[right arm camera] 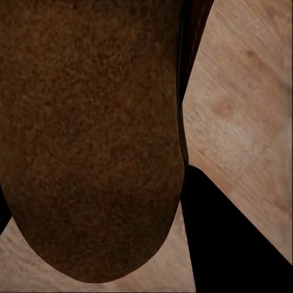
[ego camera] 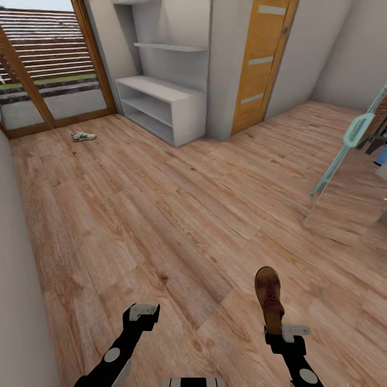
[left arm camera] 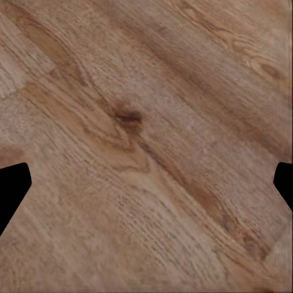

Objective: Pick up the two gym shoes and the two sandals from the corridor floor and place them onto the hallstand (shoe rack) in the corridor, making sure they are on the rack and not on the floor. Arrange them so the two gym shoes are next to each other and the two sandals are next to each other.

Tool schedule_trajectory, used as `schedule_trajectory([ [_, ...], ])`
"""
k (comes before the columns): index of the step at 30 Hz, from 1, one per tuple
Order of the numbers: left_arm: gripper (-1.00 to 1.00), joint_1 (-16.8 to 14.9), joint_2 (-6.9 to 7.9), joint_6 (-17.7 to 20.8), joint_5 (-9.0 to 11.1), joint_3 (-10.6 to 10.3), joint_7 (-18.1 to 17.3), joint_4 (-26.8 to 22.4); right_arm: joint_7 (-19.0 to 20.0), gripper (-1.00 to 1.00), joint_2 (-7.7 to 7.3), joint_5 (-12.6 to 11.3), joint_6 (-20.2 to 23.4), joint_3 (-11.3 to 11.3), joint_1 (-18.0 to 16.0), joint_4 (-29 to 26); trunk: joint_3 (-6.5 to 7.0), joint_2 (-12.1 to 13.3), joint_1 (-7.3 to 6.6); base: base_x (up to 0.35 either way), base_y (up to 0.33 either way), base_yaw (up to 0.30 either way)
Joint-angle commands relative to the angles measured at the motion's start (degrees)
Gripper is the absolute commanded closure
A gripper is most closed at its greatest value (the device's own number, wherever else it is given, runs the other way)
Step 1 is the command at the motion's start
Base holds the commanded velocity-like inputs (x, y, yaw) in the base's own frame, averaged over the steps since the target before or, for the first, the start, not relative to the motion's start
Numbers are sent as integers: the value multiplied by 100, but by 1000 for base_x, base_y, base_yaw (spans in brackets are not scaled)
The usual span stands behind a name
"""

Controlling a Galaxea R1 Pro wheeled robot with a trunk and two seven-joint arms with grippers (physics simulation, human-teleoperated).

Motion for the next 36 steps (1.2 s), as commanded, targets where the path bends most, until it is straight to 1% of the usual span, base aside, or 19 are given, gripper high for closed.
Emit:
schedule_trajectory([
  [1,-100,6,4,-22,61,-23,-5,3,-41,100,-8,-76,-29,50,-4,10,21,40,-23,0,0,-238],
  [7,-100,40,7,-27,63,-34,-12,57,-42,100,0,-60,-214,53,-1,98,160,281,-155,0,0,-242],
  [11,-100,54,7,-29,63,-34,-16,40,-34,100,20,-66,-284,59,-1,324,251,441,-243,0,0,-249],
  [13,-100,59,7,-30,63,-31,-15,38,-33,100,21,-67,-290,59,-1,347,296,522,-287,0,0,-260],
  [22,-100,110,4,-36,63,-30,-14,8,-40,100,22,-73,-292,51,-1,394,337,522,-287,0,0,-230],
  [36,-100,129,7,-29,63,-17,-5,9,-58,100,43,-81,-289,43,-1,377,341,522,-287,0,0,-16],
])
